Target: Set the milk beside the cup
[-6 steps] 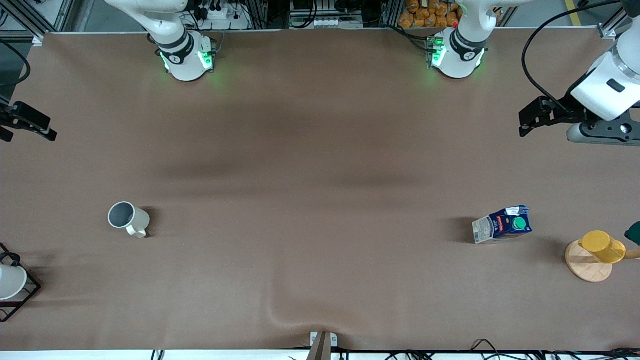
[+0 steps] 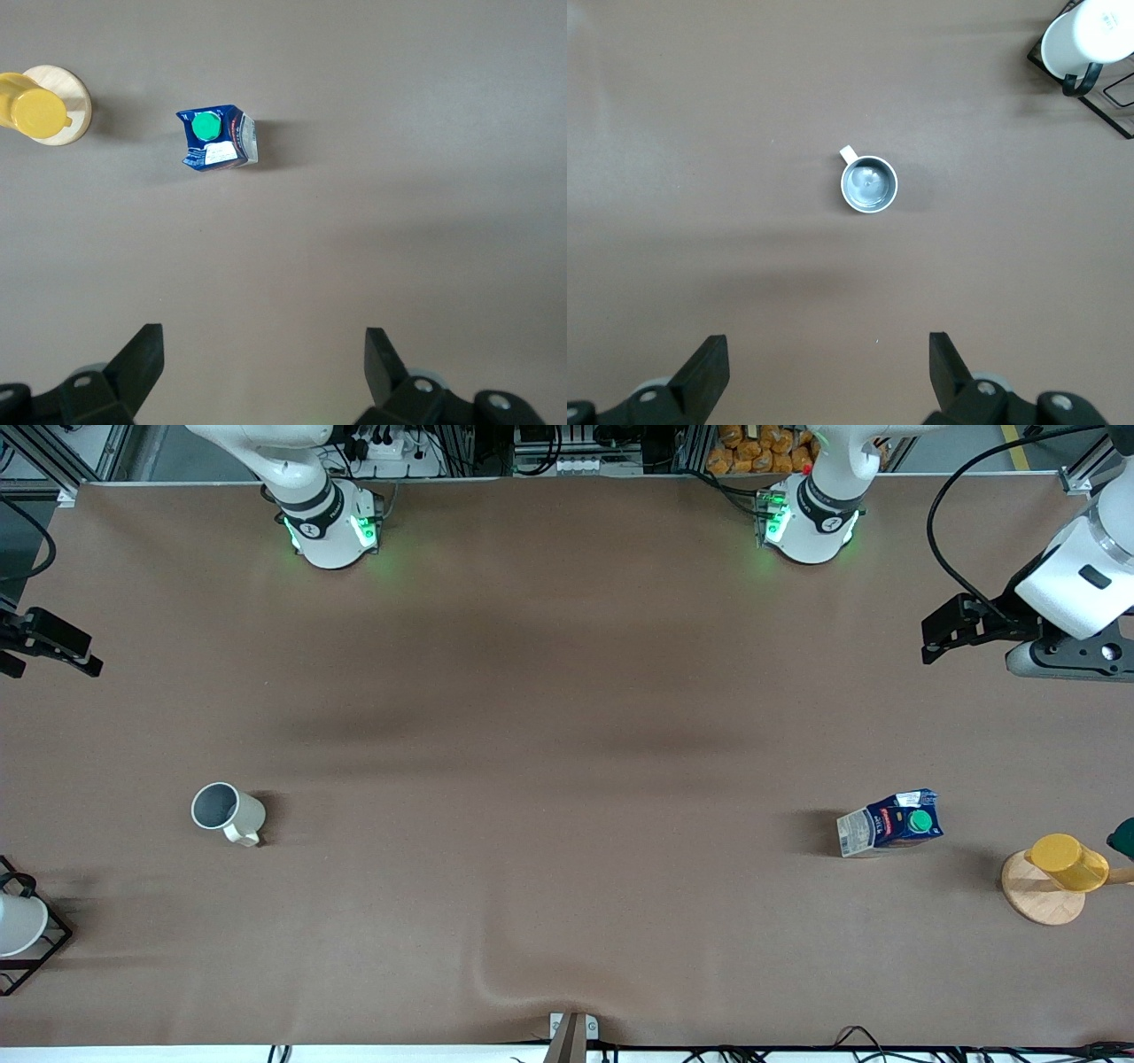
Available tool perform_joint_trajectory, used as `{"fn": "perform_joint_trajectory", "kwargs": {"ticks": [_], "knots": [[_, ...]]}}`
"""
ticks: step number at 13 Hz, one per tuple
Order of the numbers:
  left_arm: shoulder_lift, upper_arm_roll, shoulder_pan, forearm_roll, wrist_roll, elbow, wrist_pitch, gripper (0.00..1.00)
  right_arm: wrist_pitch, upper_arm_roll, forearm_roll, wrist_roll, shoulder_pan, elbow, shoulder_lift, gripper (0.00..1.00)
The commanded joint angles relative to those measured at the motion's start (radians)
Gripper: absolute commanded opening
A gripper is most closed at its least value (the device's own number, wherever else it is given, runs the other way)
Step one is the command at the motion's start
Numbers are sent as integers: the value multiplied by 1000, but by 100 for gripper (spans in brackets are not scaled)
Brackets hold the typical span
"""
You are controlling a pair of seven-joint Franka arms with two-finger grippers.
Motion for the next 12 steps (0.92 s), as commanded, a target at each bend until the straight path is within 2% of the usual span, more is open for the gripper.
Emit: {"fn": "perform_joint_trajectory", "kwargs": {"ticks": [1,12], "knots": [[-4,0,7,-20,1,15,-25,100,-6,4,17,-5,-7,26,12,100],[1,0,9,-20,-19,11,-25,100,-6,4,17,-5,-9,27,13,100]]}}
